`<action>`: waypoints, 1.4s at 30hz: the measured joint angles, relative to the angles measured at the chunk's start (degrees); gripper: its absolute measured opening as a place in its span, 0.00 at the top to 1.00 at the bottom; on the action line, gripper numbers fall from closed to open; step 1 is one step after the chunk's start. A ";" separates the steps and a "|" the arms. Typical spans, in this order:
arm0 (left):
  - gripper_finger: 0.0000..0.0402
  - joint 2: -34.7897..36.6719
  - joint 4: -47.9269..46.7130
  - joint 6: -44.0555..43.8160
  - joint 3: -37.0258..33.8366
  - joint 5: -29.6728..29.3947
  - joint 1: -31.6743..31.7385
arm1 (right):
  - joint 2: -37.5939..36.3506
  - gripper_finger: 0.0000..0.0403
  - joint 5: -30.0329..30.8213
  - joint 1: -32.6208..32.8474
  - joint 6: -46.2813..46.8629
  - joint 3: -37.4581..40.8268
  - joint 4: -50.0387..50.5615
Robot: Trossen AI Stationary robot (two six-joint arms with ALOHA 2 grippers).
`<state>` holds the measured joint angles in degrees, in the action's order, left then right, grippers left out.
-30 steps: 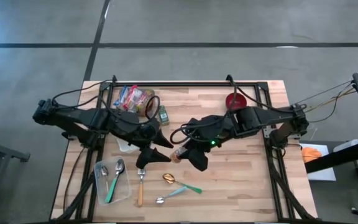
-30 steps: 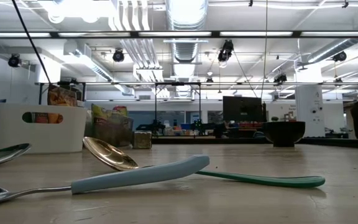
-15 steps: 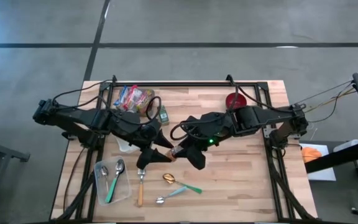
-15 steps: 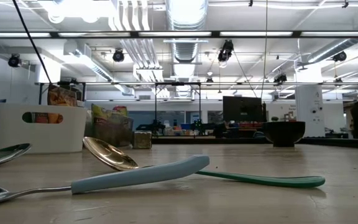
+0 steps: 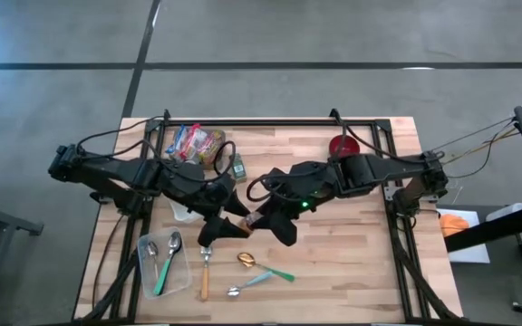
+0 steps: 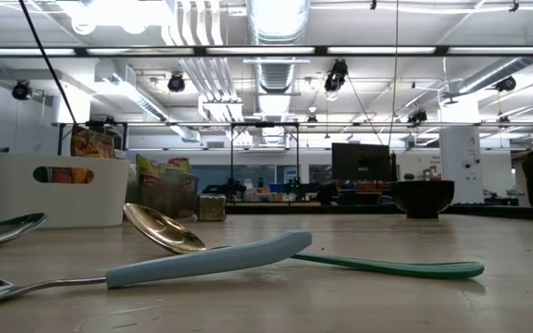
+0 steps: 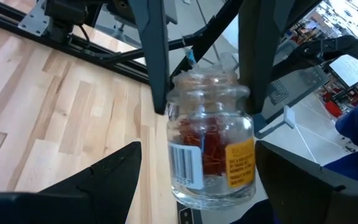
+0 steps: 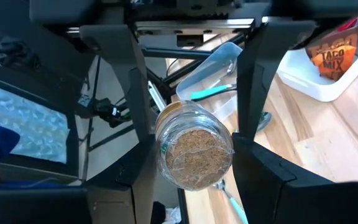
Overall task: Pick & Place Food Item
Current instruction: Put the brown seasoning bottle into the white bin
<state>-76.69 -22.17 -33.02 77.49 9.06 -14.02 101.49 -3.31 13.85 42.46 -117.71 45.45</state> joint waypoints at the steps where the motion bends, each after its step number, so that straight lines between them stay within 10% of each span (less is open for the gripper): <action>1: 0.22 -0.06 0.05 0.01 0.00 0.00 0.00 | 0.00 0.59 0.00 -0.06 -0.03 -0.02 -0.02; 27: 0.23 -2.23 0.75 -0.43 0.04 4.11 0.20 | 0.94 0.59 -1.46 0.00 -0.32 0.07 -1.52; 42: 0.56 -2.21 0.95 -0.73 0.00 5.35 0.15 | 0.94 0.59 -1.22 -0.04 -0.79 0.07 -1.90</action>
<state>-78.89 -21.22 -33.75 77.49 14.41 -13.87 102.43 -4.54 13.80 41.67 -117.64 43.55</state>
